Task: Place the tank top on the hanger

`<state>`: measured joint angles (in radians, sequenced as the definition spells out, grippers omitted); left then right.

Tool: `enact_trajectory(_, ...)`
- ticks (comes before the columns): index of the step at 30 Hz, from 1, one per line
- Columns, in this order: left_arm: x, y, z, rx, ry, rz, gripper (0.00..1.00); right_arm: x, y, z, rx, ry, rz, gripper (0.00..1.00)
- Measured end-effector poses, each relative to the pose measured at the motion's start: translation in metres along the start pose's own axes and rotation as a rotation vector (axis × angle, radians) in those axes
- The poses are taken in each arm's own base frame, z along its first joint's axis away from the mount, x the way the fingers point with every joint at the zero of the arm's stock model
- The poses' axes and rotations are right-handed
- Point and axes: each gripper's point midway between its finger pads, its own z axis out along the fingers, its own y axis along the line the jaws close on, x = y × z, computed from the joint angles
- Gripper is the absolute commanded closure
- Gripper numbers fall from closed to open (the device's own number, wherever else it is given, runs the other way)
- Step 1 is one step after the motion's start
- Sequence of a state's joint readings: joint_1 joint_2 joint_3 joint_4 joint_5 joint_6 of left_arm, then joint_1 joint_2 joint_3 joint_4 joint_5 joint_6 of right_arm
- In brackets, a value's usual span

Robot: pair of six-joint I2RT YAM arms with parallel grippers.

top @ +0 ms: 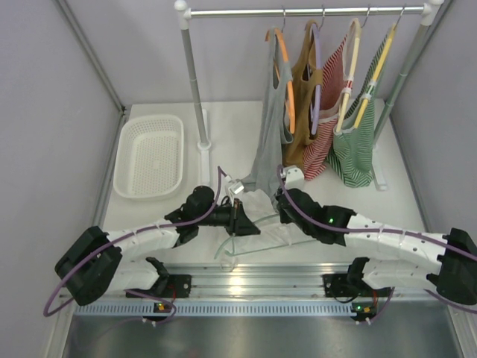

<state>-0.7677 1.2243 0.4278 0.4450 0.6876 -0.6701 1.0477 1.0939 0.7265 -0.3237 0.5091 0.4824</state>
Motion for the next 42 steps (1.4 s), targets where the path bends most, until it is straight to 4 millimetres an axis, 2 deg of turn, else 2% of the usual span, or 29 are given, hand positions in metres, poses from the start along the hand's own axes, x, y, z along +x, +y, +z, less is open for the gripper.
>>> enact_trajectory(1,0.000,0.001,0.000,-0.003,-0.002,0.000,0.94,0.000,0.000,0.000,-0.001,-0.003,0.003,1.00)
enact_trajectory(3,-0.001,0.002,0.000,-0.011,-0.007,0.001,0.75,0.000,-0.001,0.000,-0.003,-0.012,0.009,1.00)
enact_trajectory(6,-0.003,0.006,0.001,-0.036,-0.021,0.007,0.57,0.000,-0.002,-0.001,-0.005,-0.022,0.015,1.00)
enact_trajectory(12,-0.012,0.013,-0.006,-0.120,-0.074,0.011,0.45,-0.005,-0.003,-0.003,-0.011,-0.051,0.019,1.00)
enact_trajectory(13,-0.016,0.013,-0.008,-0.139,-0.091,0.012,0.37,-0.006,-0.003,-0.004,-0.013,-0.055,0.019,1.00)
enact_trajectory(15,-0.028,0.010,-0.014,-0.168,-0.134,0.029,0.35,-0.006,-0.004,-0.005,-0.015,-0.061,0.012,1.00)
enact_trajectory(21,-0.076,-0.005,-0.041,-0.279,-0.319,0.077,0.34,-0.002,-0.009,-0.008,-0.020,-0.071,-0.013,1.00)
enact_trajectory(23,-0.086,-0.005,-0.052,-0.333,-0.364,0.074,0.36,-0.001,-0.010,-0.008,-0.021,-0.074,-0.020,1.00)
enact_trajectory(26,-0.089,0.005,-0.064,-0.438,-0.381,0.038,0.41,0.001,-0.013,-0.011,-0.027,-0.082,-0.031,1.00)
enact_trajectory(27,-0.087,0.010,-0.068,-0.475,-0.375,0.021,0.47,0.001,-0.014,-0.013,-0.032,-0.088,-0.031,1.00)
enact_trajectory(29,-0.079,0.018,-0.074,-0.538,-0.345,-0.014,0.51,0.001,-0.015,-0.017,-0.046,-0.100,-0.033,1.00)
enact_trajectory(31,-0.066,0.028,-0.079,-0.601,-0.297,-0.061,0.59,-0.002,-0.016,-0.021,-0.058,-0.115,-0.026,1.00)
enact_trajectory(35,-0.031,0.042,-0.089,-0.688,-0.184,-0.159,0.67,-0.006,-0.017,-0.025,-0.061,-0.131,-0.017,1.00)
enact_trajectory(39,-0.004,0.040,-0.093,-0.674,-0.119,-0.230,0.74,-0.002,-0.021,-0.023,-0.037,-0.117,-0.023,1.00)
enact_trajectory(42,0.014,0.036,-0.096,-0.641,-0.083,-0.258,0.74,0.005,-0.026,-0.019,-0.005,-0.092,-0.033,1.00)
